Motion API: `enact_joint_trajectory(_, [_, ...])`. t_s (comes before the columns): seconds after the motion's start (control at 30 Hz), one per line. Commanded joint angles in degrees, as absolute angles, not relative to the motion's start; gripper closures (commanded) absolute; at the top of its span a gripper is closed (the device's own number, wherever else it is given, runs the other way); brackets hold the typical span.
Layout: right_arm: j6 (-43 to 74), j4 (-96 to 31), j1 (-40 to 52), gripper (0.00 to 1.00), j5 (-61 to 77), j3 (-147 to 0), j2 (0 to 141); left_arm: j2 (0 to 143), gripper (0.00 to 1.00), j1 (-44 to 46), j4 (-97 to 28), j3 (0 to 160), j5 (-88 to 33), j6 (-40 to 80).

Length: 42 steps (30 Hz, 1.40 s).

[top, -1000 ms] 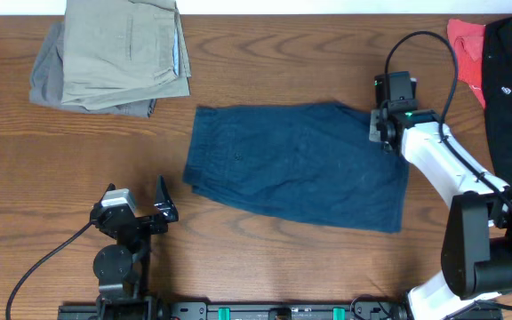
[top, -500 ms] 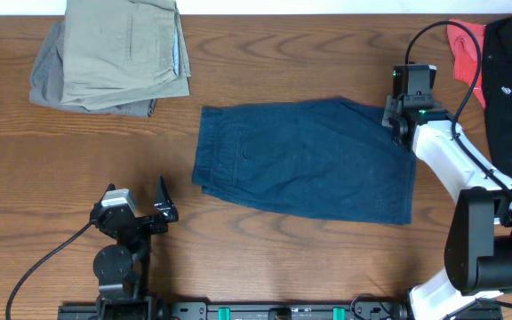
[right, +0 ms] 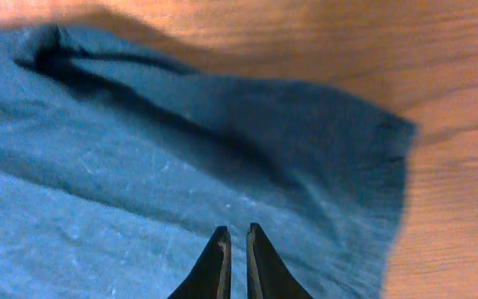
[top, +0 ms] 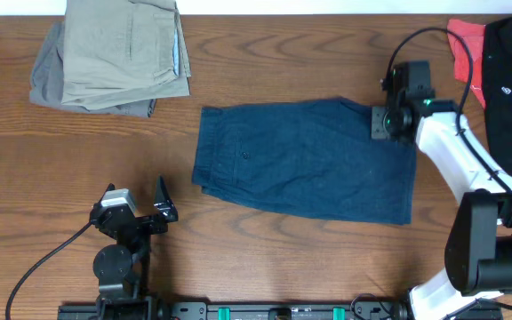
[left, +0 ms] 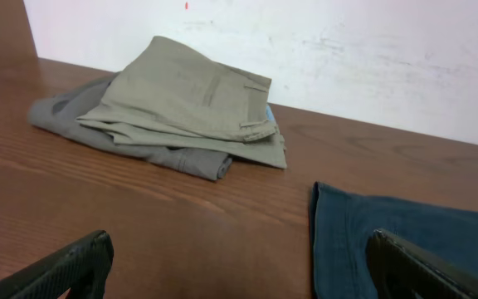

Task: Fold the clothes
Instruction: 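Pull the shorts' right edge rightward with the right gripper to flatten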

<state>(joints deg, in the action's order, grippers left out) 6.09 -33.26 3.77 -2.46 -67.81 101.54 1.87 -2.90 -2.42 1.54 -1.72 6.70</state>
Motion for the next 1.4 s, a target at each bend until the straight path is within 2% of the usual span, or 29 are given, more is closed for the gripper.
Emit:
enact_joint_trajectory(0.0, [4.67,-29.78,2.94,0.93,0.19,-62.74,102.1,1.78,0.02,-2.83,-4.01,0.25,-0.4,7.2])
enact_joint_trajectory(0.53, [7.68,-12.45,-0.75,0.95,-1.69,-53.12,103.28,1.78,0.02,-2.83,-4.01,0.25,-0.38,7.2])
enact_joint_trajectory(0.73, [7.64,-8.19,-1.87,0.97,-1.72,-53.06,107.92,1.78,0.02,-2.83,-4.01,0.25,-0.4,7.2])
enact_joint_trajectory(0.97, [7.57,-1.37,-3.22,0.95,-7.31,-53.52,109.54,1.78,0.02,-2.83,-4.01,0.25,-0.38,7.2])
enact_joint_trajectory(1.2, [3.44,-1.56,-4.97,0.96,-7.66,-57.19,109.25,1.78,0.02,-2.83,-4.01,0.25,-0.38,7.18])
enact_joint_trajectory(1.23, [3.27,-2.76,-4.93,0.94,-8.47,-58.43,108.81,1.78,0.02,-2.83,-4.01,0.25,-0.4,7.2])
enact_joint_trajectory(1.27, [3.31,-4.32,-4.82,0.87,-9.39,-59.86,108.14,1.78,0.02,-2.83,-4.01,0.25,-0.38,7.2])
enact_joint_trajectory(1.3, [3.29,-6.09,-4.75,0.75,-10.11,-61.43,107.2,1.78,0.02,-2.83,-4.01,0.25,-0.38,7.2])
enact_joint_trajectory(1.33, [3.31,-7.68,-4.75,0.59,-10.57,-62.89,106.3,1.78,0.02,-2.83,-4.01,0.25,-0.38,7.2])
enact_joint_trajectory(1.37, [3.29,-9.76,-4.75,0.34,-11.0,-64.66,105.12,1.78,0.02,-2.83,-4.01,0.25,-0.38,7.2])
